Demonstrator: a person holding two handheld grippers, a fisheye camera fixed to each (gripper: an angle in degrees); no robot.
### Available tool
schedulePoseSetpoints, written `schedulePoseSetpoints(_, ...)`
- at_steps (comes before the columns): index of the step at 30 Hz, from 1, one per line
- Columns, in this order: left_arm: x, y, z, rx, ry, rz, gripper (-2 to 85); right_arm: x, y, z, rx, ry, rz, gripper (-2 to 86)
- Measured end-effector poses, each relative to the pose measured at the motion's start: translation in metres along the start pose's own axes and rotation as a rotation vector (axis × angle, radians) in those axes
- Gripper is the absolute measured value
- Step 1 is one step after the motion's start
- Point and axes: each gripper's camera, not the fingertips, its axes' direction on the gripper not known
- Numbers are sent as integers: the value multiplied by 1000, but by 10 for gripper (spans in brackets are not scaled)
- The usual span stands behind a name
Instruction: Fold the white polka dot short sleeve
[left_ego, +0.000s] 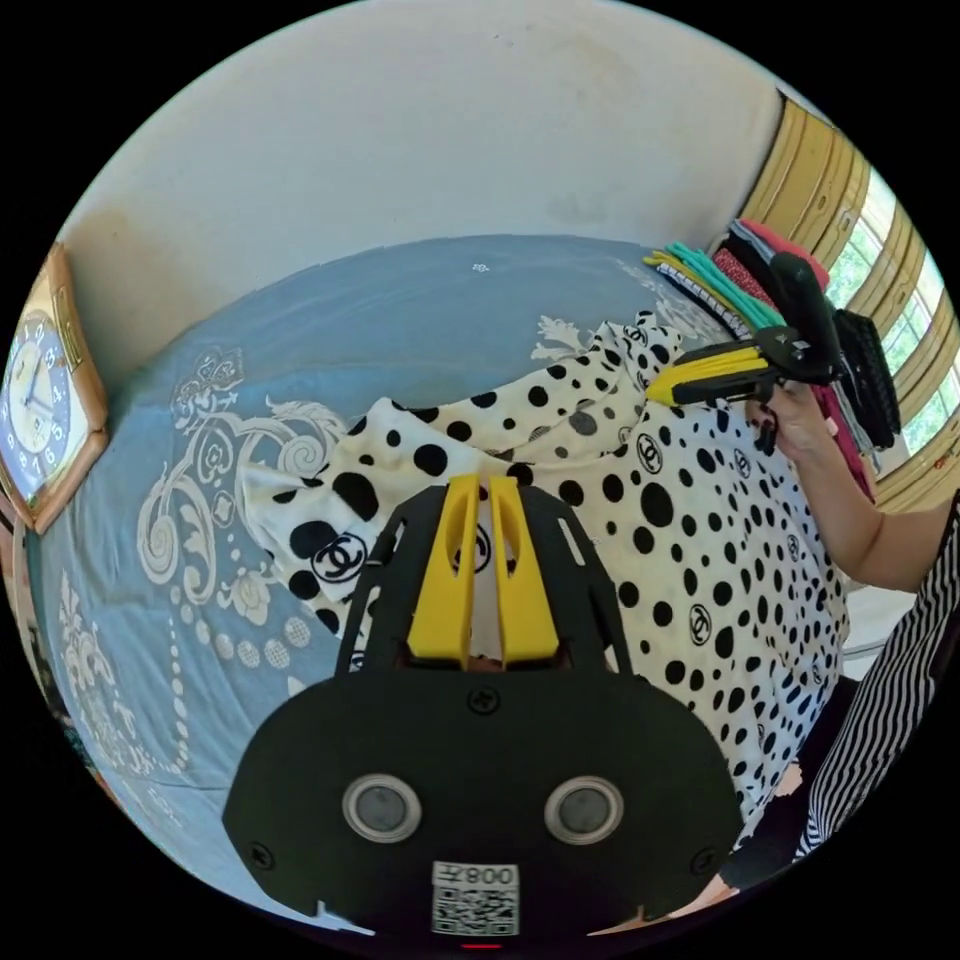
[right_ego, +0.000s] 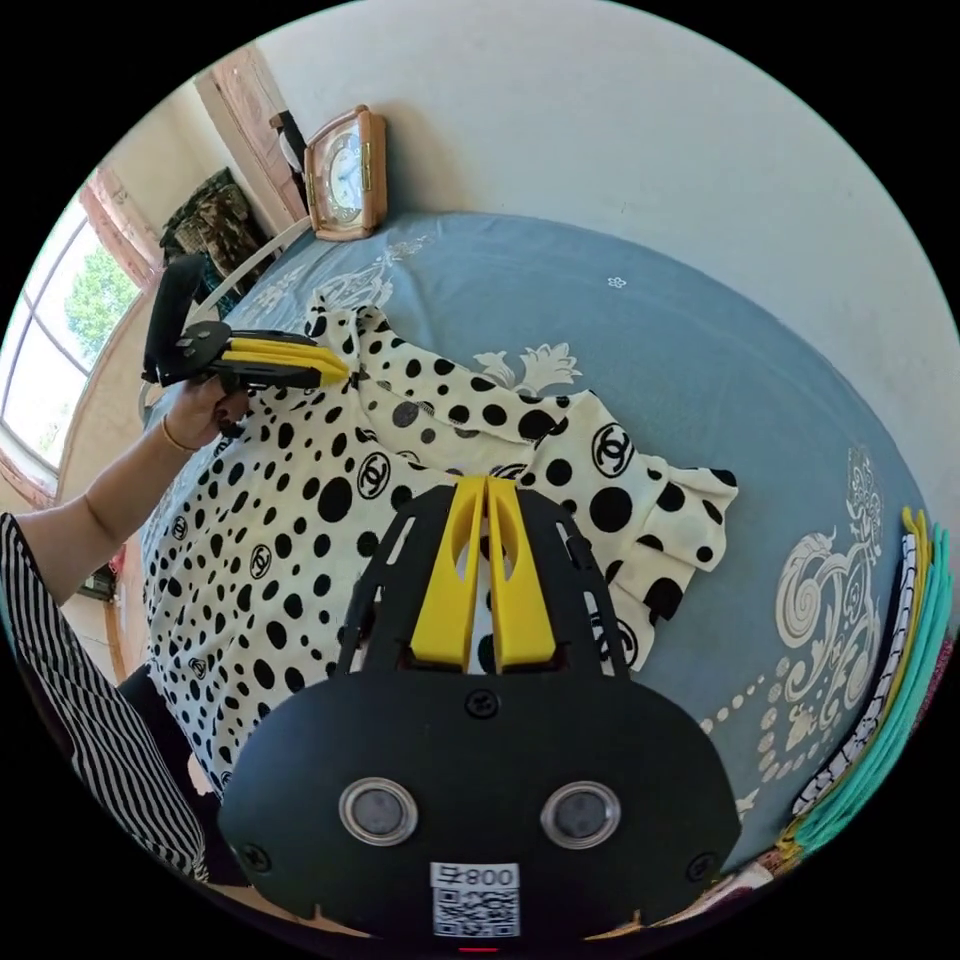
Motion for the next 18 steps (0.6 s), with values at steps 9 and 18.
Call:
schedulePoseSetpoints(9, 31, -5, -19, -11, 86, 182, 96, -59, -57, 20, -53, -94, -351, 75)
schedulePoseSetpoints(18, 62, -31, -14, -176, -11, 480, 85, -43, -86, 50, -190, -212, -379, 17)
